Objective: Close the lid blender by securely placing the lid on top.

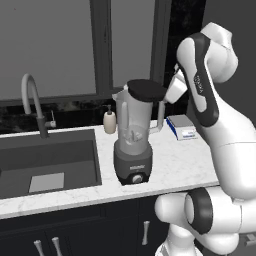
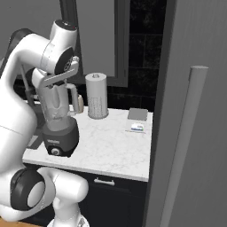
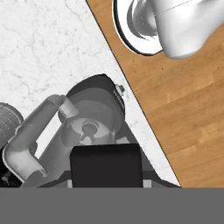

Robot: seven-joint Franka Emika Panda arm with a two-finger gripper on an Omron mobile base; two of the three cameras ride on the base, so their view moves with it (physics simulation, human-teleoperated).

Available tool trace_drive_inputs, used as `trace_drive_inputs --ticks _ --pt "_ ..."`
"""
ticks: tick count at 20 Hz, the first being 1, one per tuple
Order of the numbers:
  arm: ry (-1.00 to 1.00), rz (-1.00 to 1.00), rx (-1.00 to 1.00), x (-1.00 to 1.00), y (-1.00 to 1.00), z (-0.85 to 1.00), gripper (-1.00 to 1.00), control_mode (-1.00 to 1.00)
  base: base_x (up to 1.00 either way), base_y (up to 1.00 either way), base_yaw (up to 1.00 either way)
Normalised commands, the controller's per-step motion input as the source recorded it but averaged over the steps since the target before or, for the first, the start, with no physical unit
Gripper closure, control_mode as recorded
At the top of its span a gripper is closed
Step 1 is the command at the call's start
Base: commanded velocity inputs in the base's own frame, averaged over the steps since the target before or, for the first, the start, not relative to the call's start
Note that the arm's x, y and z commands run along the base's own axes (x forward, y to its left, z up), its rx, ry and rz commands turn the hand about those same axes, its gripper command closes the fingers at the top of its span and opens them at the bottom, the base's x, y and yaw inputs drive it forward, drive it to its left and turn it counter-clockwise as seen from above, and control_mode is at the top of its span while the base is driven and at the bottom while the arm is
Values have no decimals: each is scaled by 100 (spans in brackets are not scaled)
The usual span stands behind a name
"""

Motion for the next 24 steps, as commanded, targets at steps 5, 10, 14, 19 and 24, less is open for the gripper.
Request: trace_drive_inputs --ticks 5,10,14,19,24 --pt "0 -7 0 35 18 0 100 -100 0 0 0" --pt "0 -7 0 34 21 0 100 -100 0 0 0" --pt "0 -7 0 32 22 0 100 -100 0 0 0" --pt "0 -6 0 28 19 0 100 -100 0 0 0" --pt "0 -7 0 25 13 -2 100 -100 0 0 0"
